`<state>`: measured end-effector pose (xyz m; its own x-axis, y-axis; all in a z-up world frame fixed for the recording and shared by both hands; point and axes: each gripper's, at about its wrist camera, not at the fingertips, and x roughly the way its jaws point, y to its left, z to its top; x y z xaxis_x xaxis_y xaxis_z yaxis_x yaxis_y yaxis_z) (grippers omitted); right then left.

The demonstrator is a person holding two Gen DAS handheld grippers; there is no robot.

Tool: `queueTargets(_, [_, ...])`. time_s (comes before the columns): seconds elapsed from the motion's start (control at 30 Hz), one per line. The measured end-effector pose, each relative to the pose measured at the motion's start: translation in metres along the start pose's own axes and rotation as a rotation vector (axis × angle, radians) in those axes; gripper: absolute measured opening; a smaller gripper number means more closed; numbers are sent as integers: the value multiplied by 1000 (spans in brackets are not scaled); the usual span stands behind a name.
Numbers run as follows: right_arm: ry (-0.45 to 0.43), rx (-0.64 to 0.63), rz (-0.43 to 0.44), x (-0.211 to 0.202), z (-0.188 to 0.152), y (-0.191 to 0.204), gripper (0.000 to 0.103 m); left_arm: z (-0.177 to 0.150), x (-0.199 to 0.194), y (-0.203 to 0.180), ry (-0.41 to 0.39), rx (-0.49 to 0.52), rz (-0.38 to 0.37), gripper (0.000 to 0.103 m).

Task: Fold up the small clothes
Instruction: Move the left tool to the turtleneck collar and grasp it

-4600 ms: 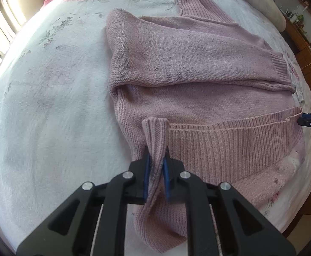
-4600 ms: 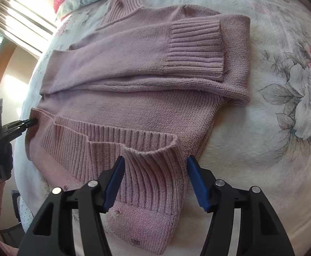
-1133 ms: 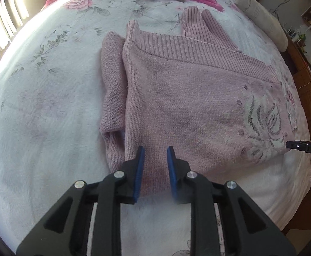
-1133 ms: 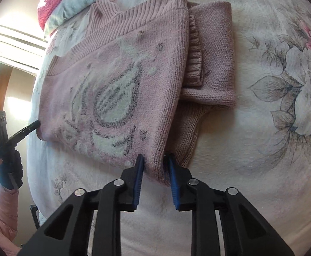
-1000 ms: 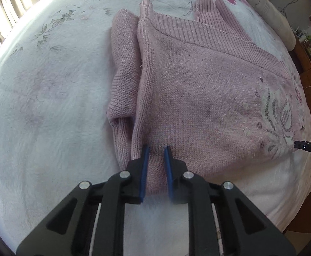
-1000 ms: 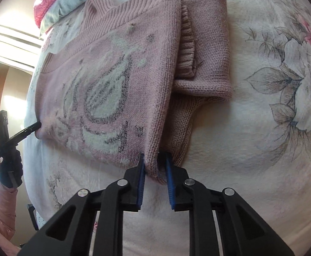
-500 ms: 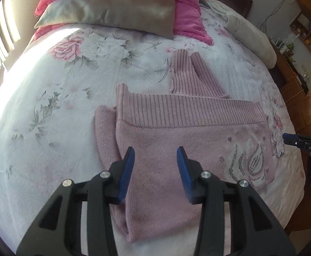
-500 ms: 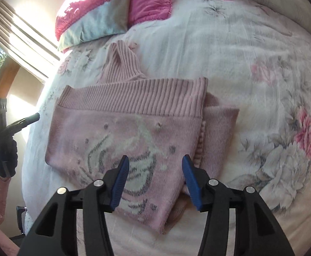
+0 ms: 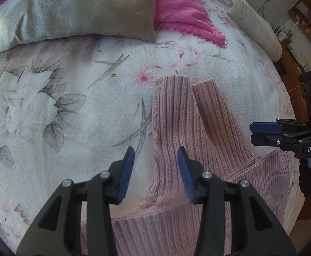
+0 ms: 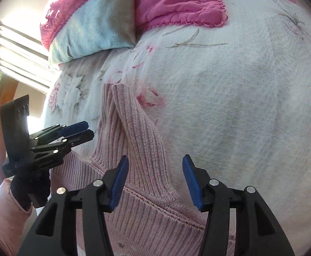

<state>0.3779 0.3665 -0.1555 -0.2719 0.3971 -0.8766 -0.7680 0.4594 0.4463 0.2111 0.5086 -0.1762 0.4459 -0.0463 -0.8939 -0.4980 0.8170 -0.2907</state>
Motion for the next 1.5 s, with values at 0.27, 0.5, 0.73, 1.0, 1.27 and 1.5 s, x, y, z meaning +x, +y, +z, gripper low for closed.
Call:
queueTargets(0.27, [6, 19, 53, 21, 23, -4, 54, 21, 31, -3, 27, 30, 26, 43])
queueTargets(0.5, [-21, 58, 121, 32, 30, 0, 21, 33, 39, -7, 30, -21, -76, 9])
queueTargets(0.73, [-142, -48, 168, -19, -3, 22, 10, 10, -7, -15, -119, 23, -93, 7])
queueTargets(1.0, [-149, -145, 145, -46, -48, 36, 6, -49, -62, -30, -267, 132, -92, 7])
queueTargets(1.27, [-68, -23, 82, -2, 4, 15, 67, -16, -27, 5, -149, -68, -104, 22])
queueTargets(1.5, [-39, 69, 189, 30, 29, 0, 57, 9, 2, 4, -92, -92, -131, 44])
